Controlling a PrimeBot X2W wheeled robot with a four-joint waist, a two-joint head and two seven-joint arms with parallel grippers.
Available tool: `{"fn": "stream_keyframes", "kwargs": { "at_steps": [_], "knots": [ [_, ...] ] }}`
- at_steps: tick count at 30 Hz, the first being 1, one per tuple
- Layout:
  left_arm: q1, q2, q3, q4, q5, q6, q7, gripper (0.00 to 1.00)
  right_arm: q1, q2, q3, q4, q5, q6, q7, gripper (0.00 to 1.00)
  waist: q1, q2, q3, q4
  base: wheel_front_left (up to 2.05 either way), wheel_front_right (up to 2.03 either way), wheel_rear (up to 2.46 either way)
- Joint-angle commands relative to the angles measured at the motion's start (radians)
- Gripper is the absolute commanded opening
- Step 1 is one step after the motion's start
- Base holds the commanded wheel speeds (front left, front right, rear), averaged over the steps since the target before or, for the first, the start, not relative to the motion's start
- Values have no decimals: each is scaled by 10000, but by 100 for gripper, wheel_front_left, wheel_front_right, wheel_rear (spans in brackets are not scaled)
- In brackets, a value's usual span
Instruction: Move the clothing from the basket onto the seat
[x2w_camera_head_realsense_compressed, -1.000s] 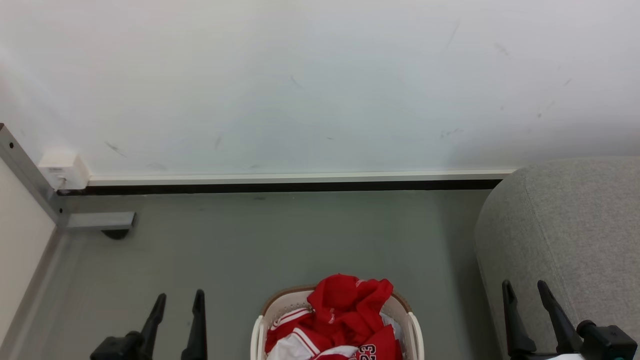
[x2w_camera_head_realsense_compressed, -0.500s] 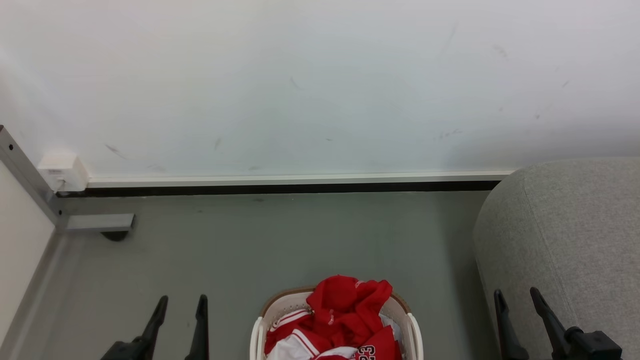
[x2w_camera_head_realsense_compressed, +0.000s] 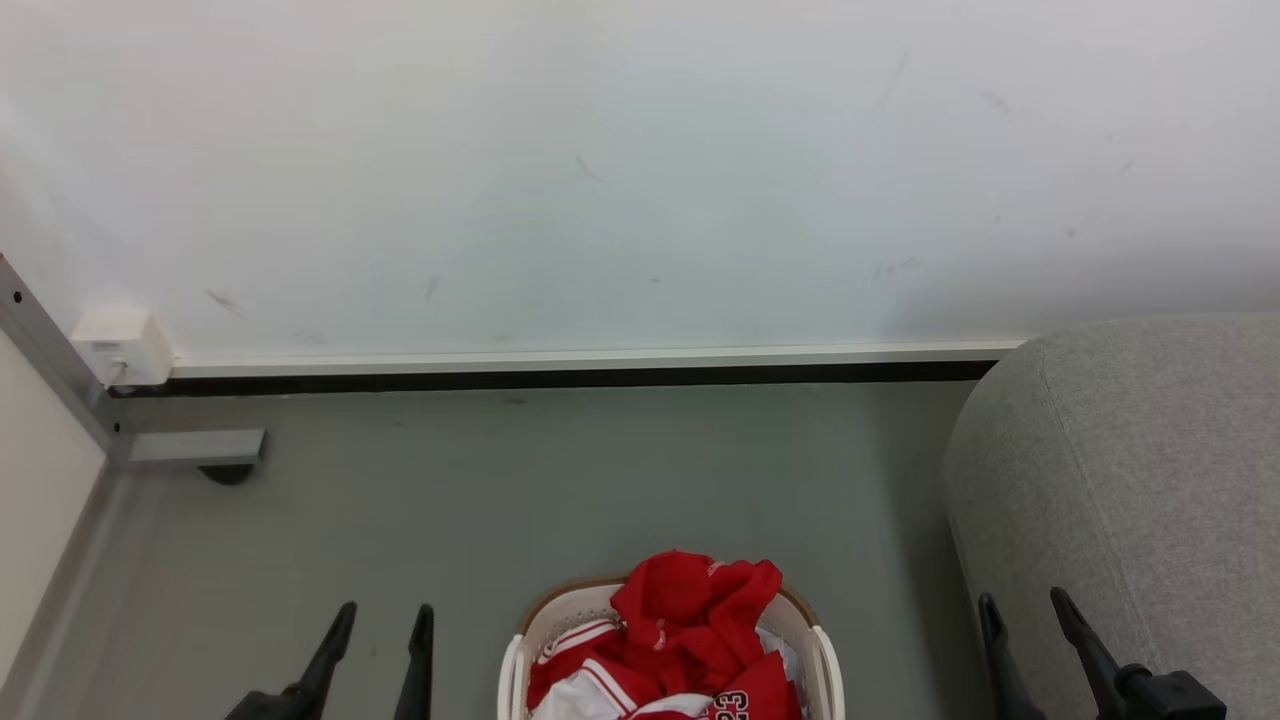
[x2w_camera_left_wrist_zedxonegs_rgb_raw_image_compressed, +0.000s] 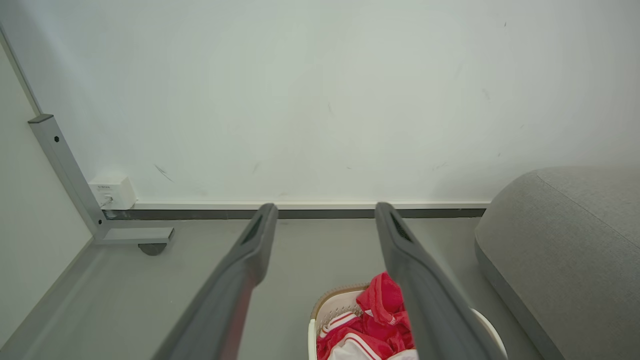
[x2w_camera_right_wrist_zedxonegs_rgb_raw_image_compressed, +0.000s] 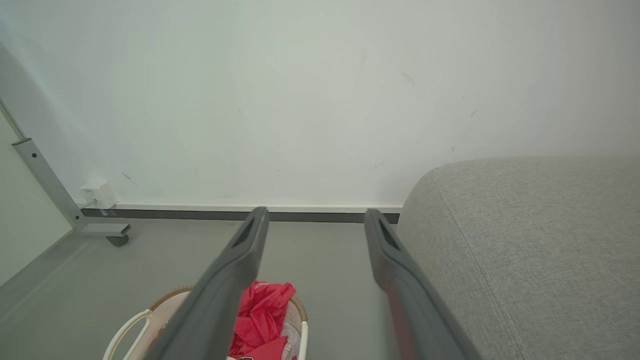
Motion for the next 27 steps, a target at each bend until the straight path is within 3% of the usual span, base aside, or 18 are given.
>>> {"fn": "stream_keyframes", "kwargs": {
  "at_steps": [1, 19, 27],
  "knots": [
    [71, 22, 27, 26, 22, -30, -11, 100, 20, -64, 20, 46, -59, -21, -5, 100, 0, -1, -2, -8, 0, 0, 0],
    [51, -8, 102, 109, 58, -124, -11, 100, -238, -61, 132, -57, -42, -21, -4, 100, 0, -1, 177, -379, 0, 0, 0],
    [-1245, 84, -490, 397, 171, -349, -9, 100, -1029, -56, 147, -707, -183, -21, -4, 100, 0, -1, 1766, -903, 0, 0, 0]
  ]
}}
